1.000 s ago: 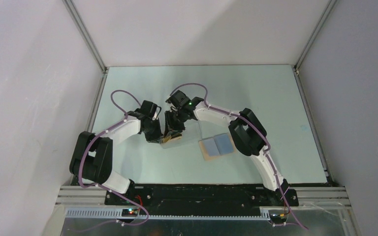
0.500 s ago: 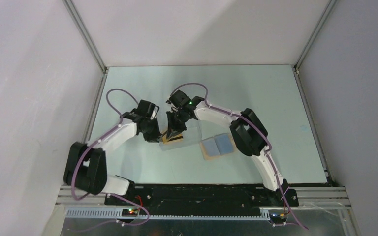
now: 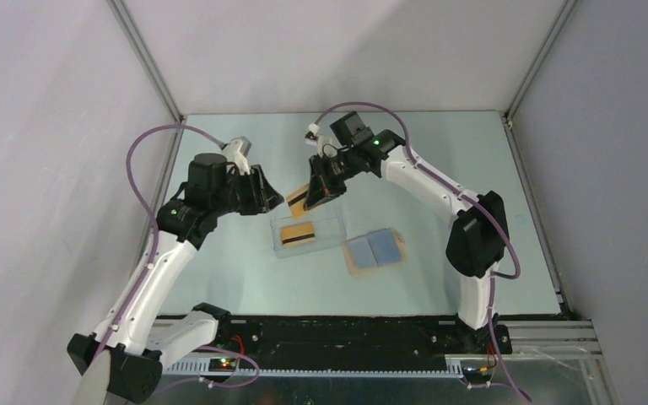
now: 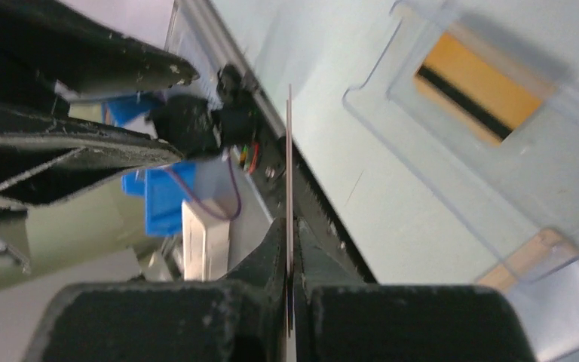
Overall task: Put the credit cards into the card holder
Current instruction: Pick up the credit card from the storage box.
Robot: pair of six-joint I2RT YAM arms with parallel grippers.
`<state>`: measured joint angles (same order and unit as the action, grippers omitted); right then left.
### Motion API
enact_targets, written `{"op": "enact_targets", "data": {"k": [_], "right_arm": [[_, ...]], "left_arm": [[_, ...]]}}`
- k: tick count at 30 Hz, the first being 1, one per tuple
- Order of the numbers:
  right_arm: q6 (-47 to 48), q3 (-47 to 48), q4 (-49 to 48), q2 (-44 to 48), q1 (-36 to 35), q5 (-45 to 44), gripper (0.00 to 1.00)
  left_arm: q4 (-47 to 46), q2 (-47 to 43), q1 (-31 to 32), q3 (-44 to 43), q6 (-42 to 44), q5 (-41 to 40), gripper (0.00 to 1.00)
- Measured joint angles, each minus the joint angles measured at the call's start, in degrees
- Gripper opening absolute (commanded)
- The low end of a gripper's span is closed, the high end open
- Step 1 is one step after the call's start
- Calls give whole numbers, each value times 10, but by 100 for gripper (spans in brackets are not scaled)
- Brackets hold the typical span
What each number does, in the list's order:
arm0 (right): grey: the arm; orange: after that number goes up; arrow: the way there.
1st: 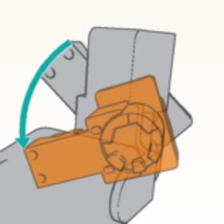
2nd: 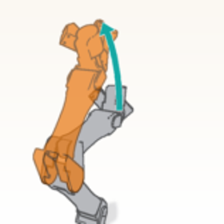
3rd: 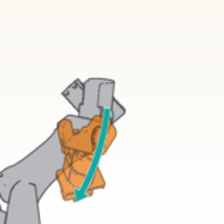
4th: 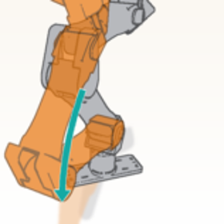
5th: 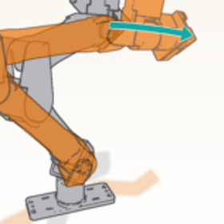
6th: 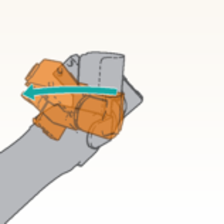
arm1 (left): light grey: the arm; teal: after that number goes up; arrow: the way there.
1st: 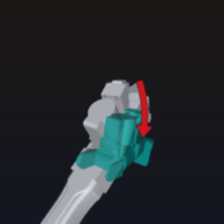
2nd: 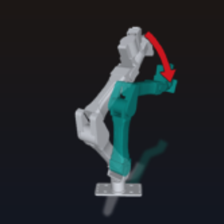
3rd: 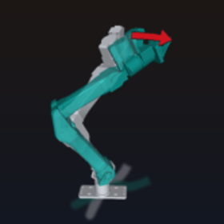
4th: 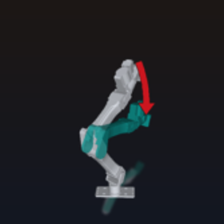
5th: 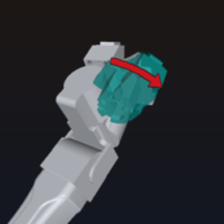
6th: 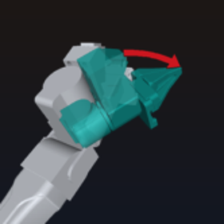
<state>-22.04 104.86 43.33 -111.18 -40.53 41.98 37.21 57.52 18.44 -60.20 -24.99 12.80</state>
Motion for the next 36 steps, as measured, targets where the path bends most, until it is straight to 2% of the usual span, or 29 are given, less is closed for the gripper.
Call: {"op": "enact_targets", "data": {"k": [4, 9, 13, 17, 23, 27, 29, 30, 31, 32, 33, 35, 36], "right_arm": [[81, -11, 86, 18, 0, 59, 0], [154, -88, 178, 72, -7, 116, 0], [183, -120, 216, 116, -9, 157, 0], [194, -123, 228, 140, -10, 192, 0], [197, -125, 235, 143, -12, 218, 0], [197, -125, 236, 143, -14, 226, 0], [195, -125, 236, 143, -14, 230, 0], [193, -125, 237, 143, -14, 233, 0], [192, -125, 237, 143, -14, 233, 0], [189, -125, 237, 143, -14, 235, 3], [188, -125, 237, 143, -14, 233, 5], [185, -125, 237, 143, -13, 223, 15], [179, -125, 237, 143, -12, 215, 23]], "left_arm": [[2, -2, -1, -2, 39, 119, 45], [3, -9, -1, -1, 68, 260, 45], [2, -12, 6, 12, 76, 365, 45], [3, 2, 46, 27, 76, 441, 44], [4, 34, 81, 33, 76, 497, 41], [4, 42, 88, 33, 77, 518, 33], [4, 45, 93, 33, 77, 522, 23], [3, 49, 96, 33, 79, 522, 13], [3, 52, 99, 33, 80, 522, 7], [3, 56, 101, 33, 80, 522, 2], [3, 60, 103, 33, 80, 523, 1], [3, 65, 104, 33, 79, 525, 0], [3, 66, 104, 33, 79, 522, 0]]}}
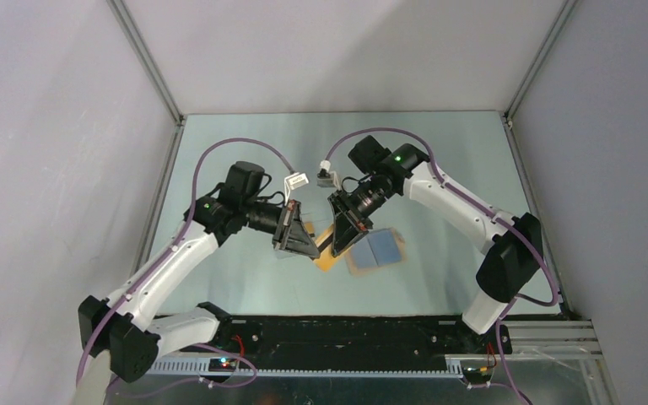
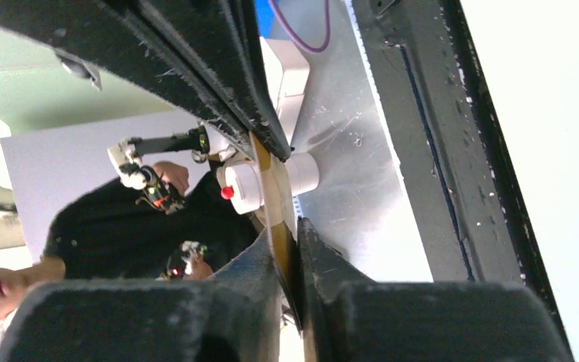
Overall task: Put the credit cards into the card holder
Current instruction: Pick up the credit card from the storage box.
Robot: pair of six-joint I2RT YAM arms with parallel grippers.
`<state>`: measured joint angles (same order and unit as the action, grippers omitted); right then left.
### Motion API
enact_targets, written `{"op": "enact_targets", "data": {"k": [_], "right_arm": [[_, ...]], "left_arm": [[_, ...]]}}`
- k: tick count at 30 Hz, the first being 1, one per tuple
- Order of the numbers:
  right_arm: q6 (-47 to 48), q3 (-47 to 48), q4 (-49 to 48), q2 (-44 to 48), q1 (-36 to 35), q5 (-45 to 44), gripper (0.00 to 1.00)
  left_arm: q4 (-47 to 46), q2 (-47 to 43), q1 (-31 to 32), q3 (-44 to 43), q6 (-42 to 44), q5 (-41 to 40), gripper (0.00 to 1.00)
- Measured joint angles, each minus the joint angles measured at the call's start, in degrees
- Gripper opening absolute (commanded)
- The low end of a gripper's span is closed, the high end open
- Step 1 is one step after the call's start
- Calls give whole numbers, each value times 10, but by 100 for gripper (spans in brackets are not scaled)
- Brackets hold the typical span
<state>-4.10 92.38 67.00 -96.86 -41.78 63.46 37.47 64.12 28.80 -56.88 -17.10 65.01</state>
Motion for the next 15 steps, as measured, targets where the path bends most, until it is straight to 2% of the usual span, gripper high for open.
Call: {"op": "enact_targets", "data": {"k": [3, 6, 9, 11, 15], "right_arm": [[-27, -1, -16, 0, 7, -30, 42], [-76, -15, -73, 7, 30, -63, 65], [-138, -69, -153, 47, 71, -97, 79], [-189, -124, -215, 96, 104, -116, 84], [-276, -200, -328, 186, 154, -133, 87]], "left_arm": [[-2, 0, 2, 0, -4, -21, 0], [-4, -4, 10, 0, -15, -66, 0], [-10, -26, 14, 0, -35, -137, 0], [-33, -61, 14, 6, -55, -196, 0], [-106, -165, 14, 57, -105, -304, 0]]}}
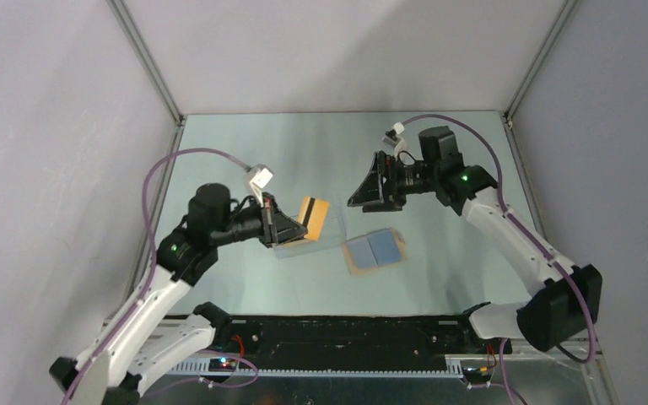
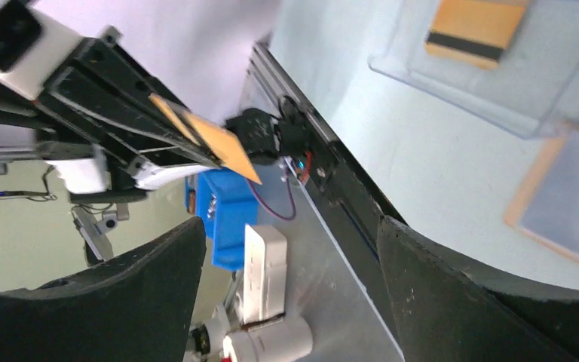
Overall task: Put the credit cards into the card holder
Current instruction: Pick up the credit card from the storage box.
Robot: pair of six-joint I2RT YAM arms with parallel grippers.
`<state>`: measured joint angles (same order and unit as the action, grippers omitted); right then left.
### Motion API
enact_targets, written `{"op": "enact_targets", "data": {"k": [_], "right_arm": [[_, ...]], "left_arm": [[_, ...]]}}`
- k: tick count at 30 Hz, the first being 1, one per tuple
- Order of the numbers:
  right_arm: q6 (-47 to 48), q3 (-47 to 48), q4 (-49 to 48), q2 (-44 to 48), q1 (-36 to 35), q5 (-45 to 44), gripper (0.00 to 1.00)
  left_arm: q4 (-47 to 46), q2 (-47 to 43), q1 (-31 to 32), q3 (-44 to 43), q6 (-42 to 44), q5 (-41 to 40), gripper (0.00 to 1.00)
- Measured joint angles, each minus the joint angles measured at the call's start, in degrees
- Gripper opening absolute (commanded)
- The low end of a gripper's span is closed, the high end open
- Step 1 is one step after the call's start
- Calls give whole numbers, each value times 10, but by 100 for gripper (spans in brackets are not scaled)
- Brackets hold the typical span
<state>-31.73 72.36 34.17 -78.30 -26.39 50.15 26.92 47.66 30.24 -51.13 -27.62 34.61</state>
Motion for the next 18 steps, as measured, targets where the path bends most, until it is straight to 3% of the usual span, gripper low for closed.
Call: {"op": "enact_targets", "data": {"k": [4, 10, 16, 18], "right_arm": [[-73, -41, -121, 49, 0, 8, 85], [-153, -59, -277, 36, -52, 32, 76], [-219, -59, -399, -6, -106, 42, 54], [-243, -60, -433, -20, -111, 42, 41]], "left_arm": [[-86, -84, 0, 65, -48, -63, 0], [-236, -151, 0, 147, -122, -101, 0], [-298, -151, 0, 153, -153, -104, 0], [-308, -150, 0, 153, -159, -103, 0]]}}
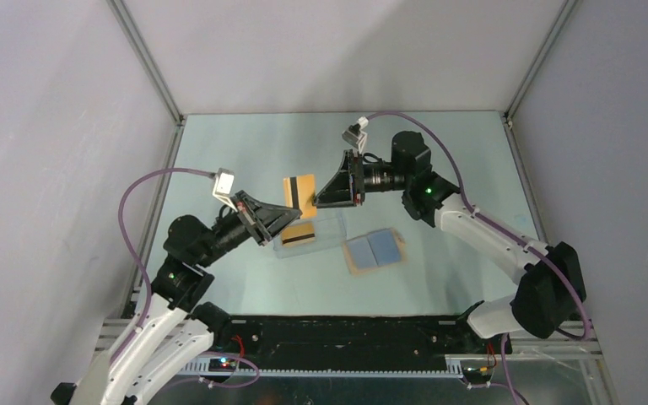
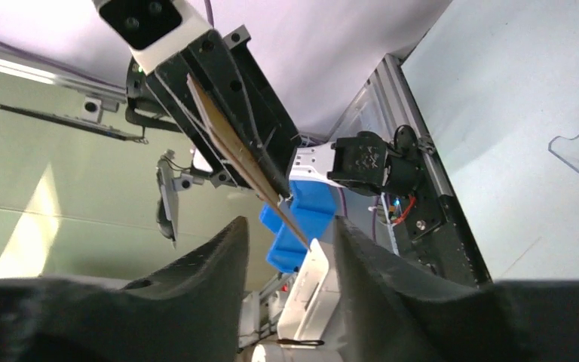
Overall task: Put the credit cards into the card holder
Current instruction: Pick up the credit card from the storage box.
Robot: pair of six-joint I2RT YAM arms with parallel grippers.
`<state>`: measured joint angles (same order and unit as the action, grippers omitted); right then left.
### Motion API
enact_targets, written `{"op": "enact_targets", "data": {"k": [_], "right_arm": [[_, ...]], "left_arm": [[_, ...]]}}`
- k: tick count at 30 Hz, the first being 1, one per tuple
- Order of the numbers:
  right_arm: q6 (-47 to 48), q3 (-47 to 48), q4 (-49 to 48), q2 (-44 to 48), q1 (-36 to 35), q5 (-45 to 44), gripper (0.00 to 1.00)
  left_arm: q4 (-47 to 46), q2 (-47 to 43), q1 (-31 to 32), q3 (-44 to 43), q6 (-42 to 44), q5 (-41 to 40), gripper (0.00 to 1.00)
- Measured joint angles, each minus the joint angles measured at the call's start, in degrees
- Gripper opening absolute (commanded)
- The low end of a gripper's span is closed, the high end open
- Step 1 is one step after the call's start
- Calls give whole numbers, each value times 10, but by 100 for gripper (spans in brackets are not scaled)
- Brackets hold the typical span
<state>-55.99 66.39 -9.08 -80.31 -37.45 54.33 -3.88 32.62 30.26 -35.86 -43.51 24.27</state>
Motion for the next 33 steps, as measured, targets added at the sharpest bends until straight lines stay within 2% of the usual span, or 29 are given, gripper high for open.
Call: {"op": "enact_targets", "data": {"k": [1, 3, 5, 6, 16, 25, 33], "right_arm": [[-10, 0, -13, -6, 0, 0, 29], [-26, 0, -36, -15, 0, -1, 13], [-42, -1, -56, -21, 1, 0, 2], [-46, -1, -64, -22, 1, 0, 0], [-43, -2, -79, -24, 13, 7, 0], [12, -2, 7, -7, 40, 2, 0], [32, -2, 38, -5, 46, 5, 0]], "left_arm": [[-4, 0, 0, 0, -2, 0, 0], [-11, 1, 0, 0, -3, 1, 0], [-14, 3, 0, 0, -6, 1, 0], [-14, 6, 0, 0, -7, 1, 0], [-30, 30, -1, 0, -43, 0, 0], [-34, 61, -1, 0, -82, 4, 0], [-33, 71, 0, 0, -96, 10, 0]]}}
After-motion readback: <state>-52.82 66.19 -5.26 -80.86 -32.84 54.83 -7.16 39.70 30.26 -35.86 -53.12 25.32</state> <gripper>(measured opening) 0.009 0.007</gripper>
